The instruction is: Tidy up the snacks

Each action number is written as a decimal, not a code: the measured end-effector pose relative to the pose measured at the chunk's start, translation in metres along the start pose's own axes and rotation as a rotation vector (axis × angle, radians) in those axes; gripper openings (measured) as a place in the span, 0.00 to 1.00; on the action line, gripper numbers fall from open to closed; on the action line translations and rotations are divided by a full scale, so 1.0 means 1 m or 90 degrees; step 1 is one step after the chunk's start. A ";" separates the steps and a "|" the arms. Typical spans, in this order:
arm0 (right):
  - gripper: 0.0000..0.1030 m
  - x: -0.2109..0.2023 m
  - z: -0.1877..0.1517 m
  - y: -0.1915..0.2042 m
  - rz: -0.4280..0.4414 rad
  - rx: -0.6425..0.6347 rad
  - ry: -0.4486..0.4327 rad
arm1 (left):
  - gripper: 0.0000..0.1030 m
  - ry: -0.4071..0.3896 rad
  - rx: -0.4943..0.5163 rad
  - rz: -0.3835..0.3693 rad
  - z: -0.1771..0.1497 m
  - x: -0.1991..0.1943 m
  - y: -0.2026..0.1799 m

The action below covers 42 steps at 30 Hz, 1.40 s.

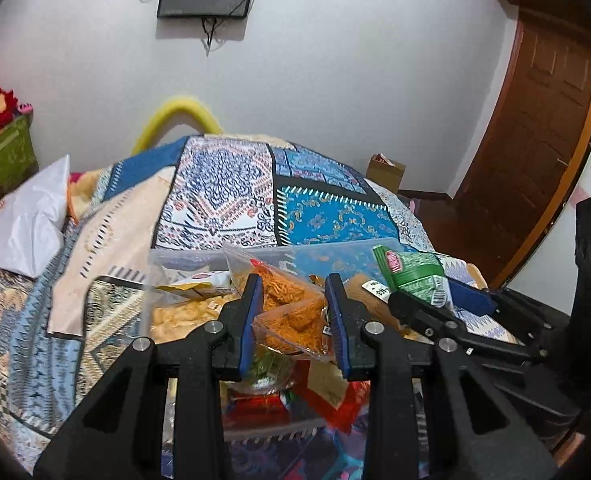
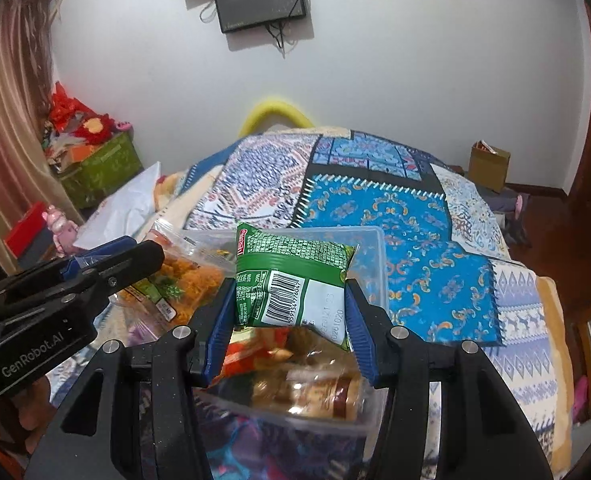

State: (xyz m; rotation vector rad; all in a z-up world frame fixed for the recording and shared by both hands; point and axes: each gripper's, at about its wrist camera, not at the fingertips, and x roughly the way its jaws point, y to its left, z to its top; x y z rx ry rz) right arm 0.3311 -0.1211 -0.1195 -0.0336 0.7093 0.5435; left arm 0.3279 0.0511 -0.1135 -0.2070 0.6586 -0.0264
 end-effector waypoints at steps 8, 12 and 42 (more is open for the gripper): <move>0.48 0.022 -0.004 -0.006 0.006 -0.009 0.031 | 0.31 0.013 -0.027 -0.009 -0.002 0.024 0.010; 0.55 0.028 -0.002 -0.001 -0.001 -0.020 0.041 | 0.45 0.016 -0.031 0.001 -0.006 0.025 0.013; 0.60 -0.187 -0.008 0.033 0.030 -0.033 -0.175 | 0.65 -0.192 0.047 0.004 -0.020 -0.237 -0.019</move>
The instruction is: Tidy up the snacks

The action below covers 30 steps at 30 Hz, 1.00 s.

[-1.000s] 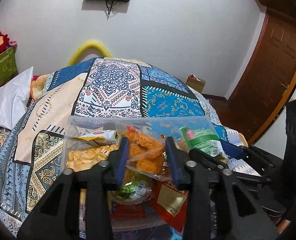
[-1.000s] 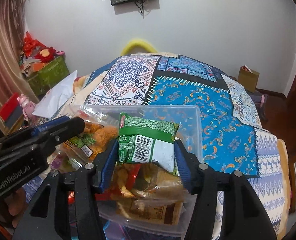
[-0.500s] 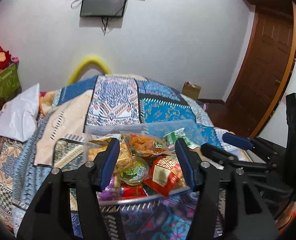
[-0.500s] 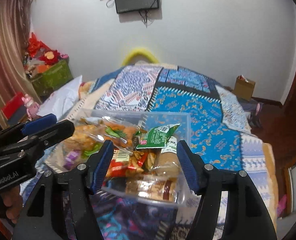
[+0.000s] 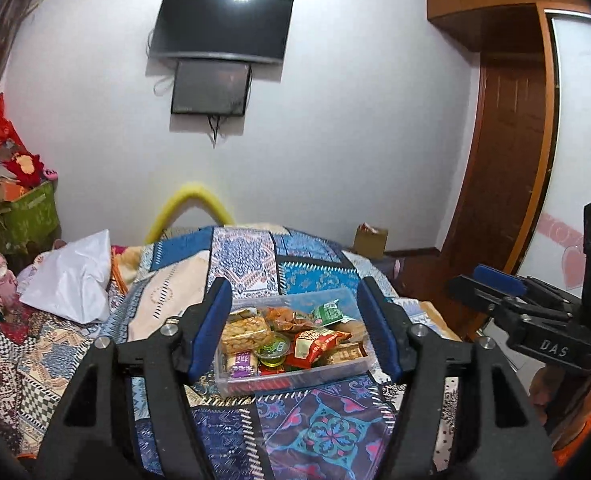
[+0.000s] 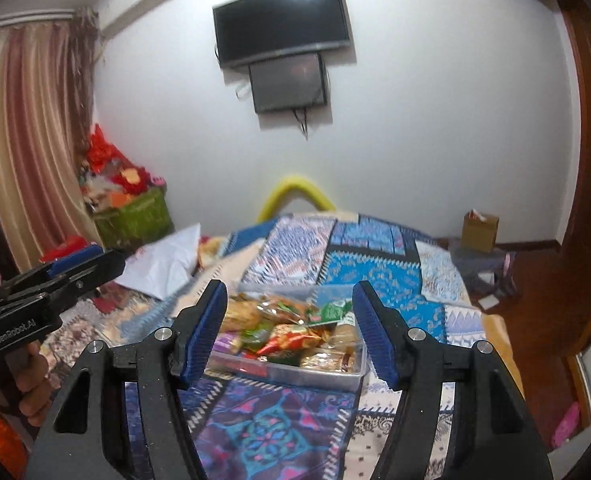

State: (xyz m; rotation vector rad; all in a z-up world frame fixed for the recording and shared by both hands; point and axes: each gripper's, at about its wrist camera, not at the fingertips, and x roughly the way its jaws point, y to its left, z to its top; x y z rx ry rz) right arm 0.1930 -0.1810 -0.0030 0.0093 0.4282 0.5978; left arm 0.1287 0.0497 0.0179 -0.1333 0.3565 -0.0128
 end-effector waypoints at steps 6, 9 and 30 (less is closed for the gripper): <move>0.81 -0.035 -0.004 0.014 0.000 -0.008 -0.049 | 0.88 -0.048 0.031 0.026 -0.005 -0.043 -0.011; 0.87 -0.045 -0.007 0.020 -0.005 -0.012 -0.063 | 0.94 -0.060 0.033 0.030 -0.007 -0.056 -0.015; 1.00 -0.075 -0.021 0.027 -0.019 -0.016 -0.098 | 0.97 -0.073 0.035 0.023 -0.014 -0.076 -0.026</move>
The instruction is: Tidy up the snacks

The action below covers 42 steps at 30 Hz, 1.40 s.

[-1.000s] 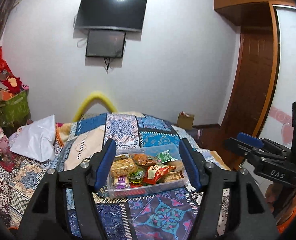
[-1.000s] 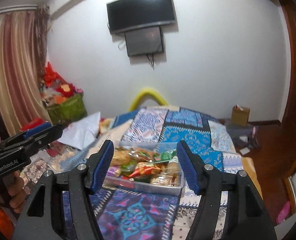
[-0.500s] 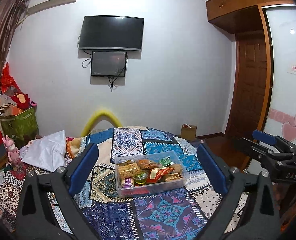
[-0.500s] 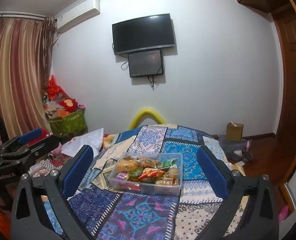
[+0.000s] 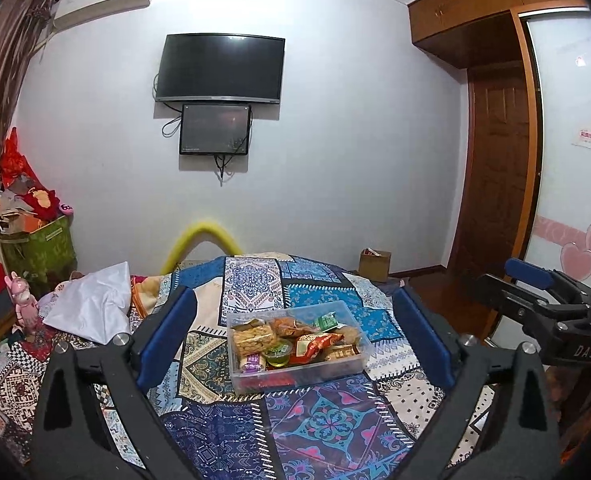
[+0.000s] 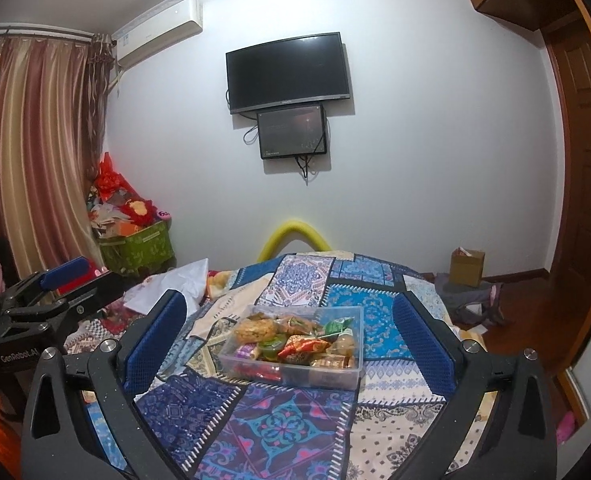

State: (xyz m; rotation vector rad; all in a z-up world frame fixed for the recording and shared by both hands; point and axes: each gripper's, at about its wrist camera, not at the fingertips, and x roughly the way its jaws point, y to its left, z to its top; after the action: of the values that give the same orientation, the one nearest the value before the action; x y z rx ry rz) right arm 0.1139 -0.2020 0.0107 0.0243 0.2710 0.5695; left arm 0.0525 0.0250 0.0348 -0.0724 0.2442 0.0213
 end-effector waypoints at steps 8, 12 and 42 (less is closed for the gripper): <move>1.00 0.001 -0.001 -0.001 0.001 0.003 0.004 | 0.97 0.005 -0.003 0.000 0.000 0.003 -0.001; 1.00 0.000 -0.002 -0.001 0.003 0.006 0.006 | 0.97 0.006 -0.002 0.000 0.000 0.004 -0.002; 1.00 0.000 0.001 -0.003 0.007 0.010 0.010 | 0.97 0.014 0.002 -0.006 -0.006 0.011 -0.003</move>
State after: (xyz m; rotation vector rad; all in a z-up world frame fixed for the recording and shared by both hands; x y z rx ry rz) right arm 0.1153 -0.2045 0.0117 0.0371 0.2906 0.5791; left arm 0.0616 0.0221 0.0266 -0.0711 0.2662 0.0107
